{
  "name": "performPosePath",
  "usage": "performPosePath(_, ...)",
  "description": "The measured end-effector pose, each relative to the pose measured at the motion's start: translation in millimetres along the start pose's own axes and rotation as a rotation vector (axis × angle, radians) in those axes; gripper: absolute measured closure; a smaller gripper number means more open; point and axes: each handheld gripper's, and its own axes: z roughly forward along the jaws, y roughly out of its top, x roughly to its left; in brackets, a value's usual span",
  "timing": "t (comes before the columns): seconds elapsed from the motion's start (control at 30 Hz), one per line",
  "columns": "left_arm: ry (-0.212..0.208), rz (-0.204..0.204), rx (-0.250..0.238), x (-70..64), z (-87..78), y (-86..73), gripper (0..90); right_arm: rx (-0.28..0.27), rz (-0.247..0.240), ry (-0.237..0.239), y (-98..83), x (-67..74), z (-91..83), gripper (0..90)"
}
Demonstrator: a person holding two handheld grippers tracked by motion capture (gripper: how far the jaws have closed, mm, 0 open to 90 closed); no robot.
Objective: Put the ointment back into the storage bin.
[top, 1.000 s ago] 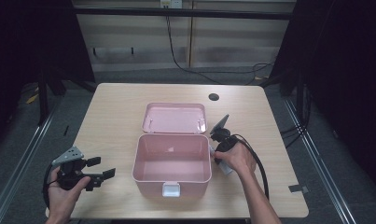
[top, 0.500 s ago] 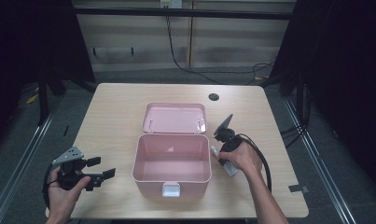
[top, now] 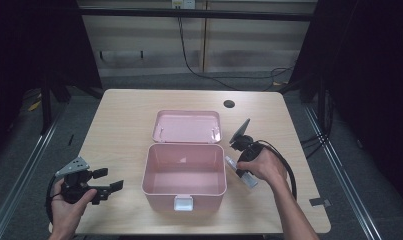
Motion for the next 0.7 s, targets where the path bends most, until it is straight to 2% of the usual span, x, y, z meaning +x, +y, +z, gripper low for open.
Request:
performPosePath(0.27,-0.001,0.001,-0.002,-0.1,-0.2,0.1,16.7,0.017,-0.017,-0.008,-3.7,1.7,-10.5,70.7)
performPosePath(0.33,-0.001,0.001,-0.001,0.0,-0.2,0.1,16.7,0.011,-0.023,0.010,-5.4,1.5,-13.4,70.7)
performPosePath(0.7,0.000,0.001,0.000,-0.1,-0.2,0.0,16.7,0.042,-0.060,0.024,-10.8,4.7,-24.5,70.7)
